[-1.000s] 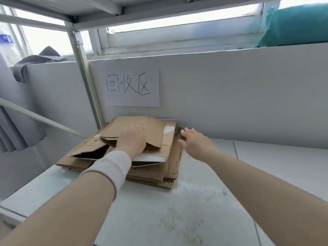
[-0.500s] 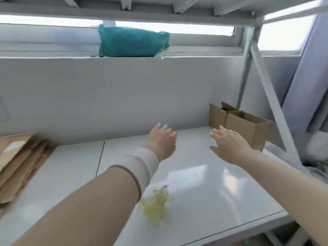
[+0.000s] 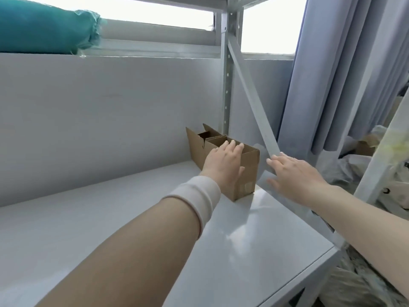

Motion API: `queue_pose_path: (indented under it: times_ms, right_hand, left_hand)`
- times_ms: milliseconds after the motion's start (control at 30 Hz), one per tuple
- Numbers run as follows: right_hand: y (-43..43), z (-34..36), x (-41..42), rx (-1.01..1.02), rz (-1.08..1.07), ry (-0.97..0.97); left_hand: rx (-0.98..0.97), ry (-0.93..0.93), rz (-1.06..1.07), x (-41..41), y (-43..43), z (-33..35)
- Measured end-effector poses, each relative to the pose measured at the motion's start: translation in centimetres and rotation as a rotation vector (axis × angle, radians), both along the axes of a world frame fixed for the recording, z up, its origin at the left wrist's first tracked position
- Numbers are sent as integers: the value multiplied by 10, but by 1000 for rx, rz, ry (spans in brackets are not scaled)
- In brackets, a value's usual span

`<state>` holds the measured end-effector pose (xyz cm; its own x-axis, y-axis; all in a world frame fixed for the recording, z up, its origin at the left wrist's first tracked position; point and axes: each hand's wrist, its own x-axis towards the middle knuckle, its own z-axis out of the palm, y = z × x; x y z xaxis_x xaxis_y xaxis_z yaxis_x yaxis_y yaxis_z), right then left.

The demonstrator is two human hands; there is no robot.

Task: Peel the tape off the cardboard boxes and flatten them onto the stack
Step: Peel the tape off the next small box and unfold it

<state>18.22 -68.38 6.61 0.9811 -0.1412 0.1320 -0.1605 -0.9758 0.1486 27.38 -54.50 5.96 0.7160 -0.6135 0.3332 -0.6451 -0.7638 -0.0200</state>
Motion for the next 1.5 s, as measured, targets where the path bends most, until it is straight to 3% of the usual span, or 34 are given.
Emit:
queue_pose_path:
  times_ms: [167, 267, 367, 500, 633, 767, 867, 1033, 1233, 1367, 1500]
  right_hand:
    - [-11, -13, 6, 118, 4, -20]
    - [-4, -17, -1, 295, 11, -64]
    - [13, -15, -22, 693, 24, -189]
    - [66, 0, -59, 1188, 200, -297]
    - [158, 14, -83, 1383, 357, -279]
    - [257, 19, -106, 1517, 409, -77]
    - [327, 12, -122, 1474, 442, 67]
    - [419, 10, -142, 1363, 551, 116]
    - [474, 30, -151, 1161, 704, 57]
    - [488, 23, -139, 1186, 739, 112]
    - [504, 0, -133, 1064, 717, 255]
  left_hand:
    - [-172, 45, 46, 2, -17, -10]
    - [-397, 134, 39, -9, -3, -2]
    - [-748, 242, -2, -33, 28, 20]
    - [-994, 235, -13, -81, 97, 48]
    - [-1160, 206, 64, -135, 184, 61]
    - [-1096, 180, 183, -192, 277, 45]
    - [-1130, 178, 324, -218, 346, 24]
    - [-1373, 215, 477, -247, 430, -10]
    - [-1632, 215, 404, -253, 479, 6]
    - [-1649, 266, 424, -253, 502, 4]
    - [-1486, 315, 599, -252, 516, -23]
